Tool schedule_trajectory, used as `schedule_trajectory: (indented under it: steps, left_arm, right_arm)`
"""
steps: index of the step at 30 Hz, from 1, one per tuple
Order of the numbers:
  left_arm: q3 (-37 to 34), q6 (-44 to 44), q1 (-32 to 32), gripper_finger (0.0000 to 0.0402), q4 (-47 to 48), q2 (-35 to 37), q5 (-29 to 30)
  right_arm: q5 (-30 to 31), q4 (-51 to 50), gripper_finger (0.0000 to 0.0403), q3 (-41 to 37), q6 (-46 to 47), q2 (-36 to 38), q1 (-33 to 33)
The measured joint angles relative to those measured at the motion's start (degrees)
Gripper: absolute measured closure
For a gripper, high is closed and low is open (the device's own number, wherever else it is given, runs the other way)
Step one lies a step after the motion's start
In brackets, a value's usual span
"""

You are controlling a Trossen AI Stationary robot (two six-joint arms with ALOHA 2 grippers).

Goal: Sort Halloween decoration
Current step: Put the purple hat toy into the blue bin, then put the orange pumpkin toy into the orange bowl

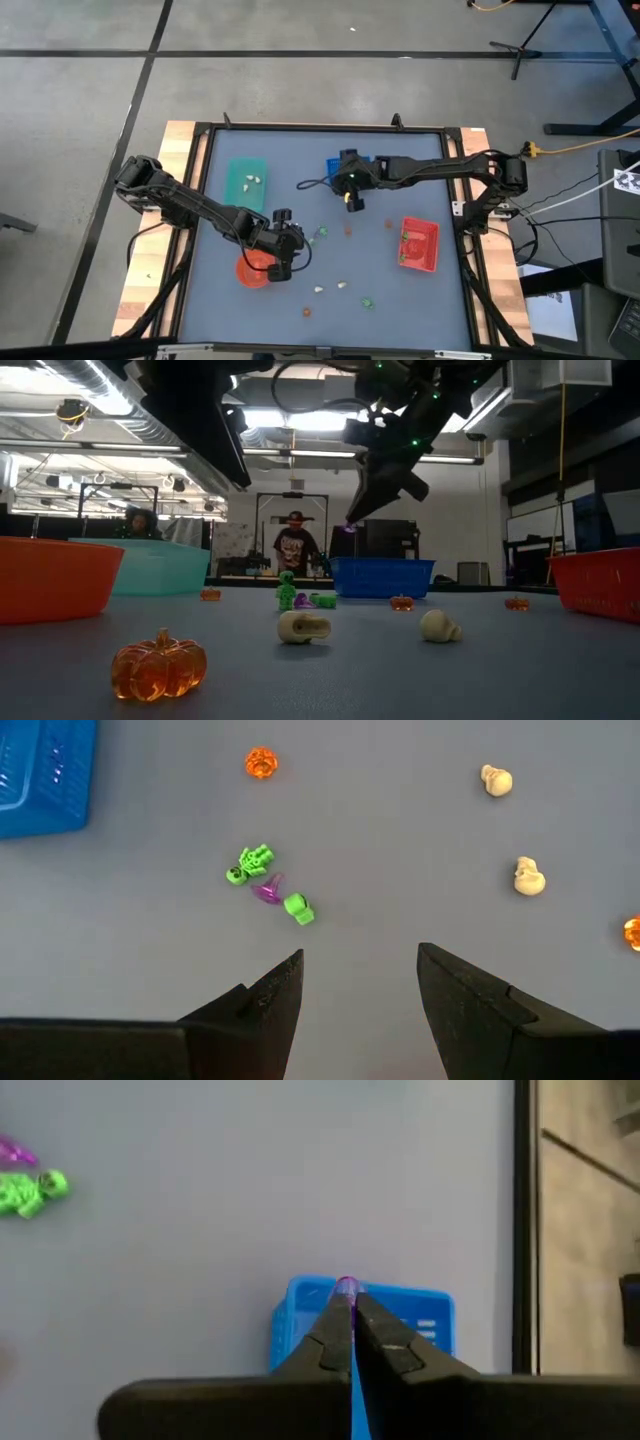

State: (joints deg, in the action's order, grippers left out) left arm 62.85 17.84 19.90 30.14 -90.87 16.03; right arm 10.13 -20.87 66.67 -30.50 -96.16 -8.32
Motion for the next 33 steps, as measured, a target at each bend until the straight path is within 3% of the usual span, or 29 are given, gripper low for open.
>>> schedule_trajectory:
  steps: [8,22,33]
  left_arm:
    - [0.0,0.0,0.0,0.0221,-0.9,0.0,0.0]
    - [0.0,-0.1,0.4,0.0221,-4.3,0.0,-0.4]
    - [0.0,-0.1,6.3,0.0221,-15.5,0.0,-0.5]
  right_arm:
    - [3.0,-0.8,0.0394,0.0,0.0,-0.2,0.0]
    - [5.1,-0.8,0.028,0.0,0.1,-0.2,0.0]
    - [4.7,-0.8,0.0272,0.0,0.2,-0.3,0.0]
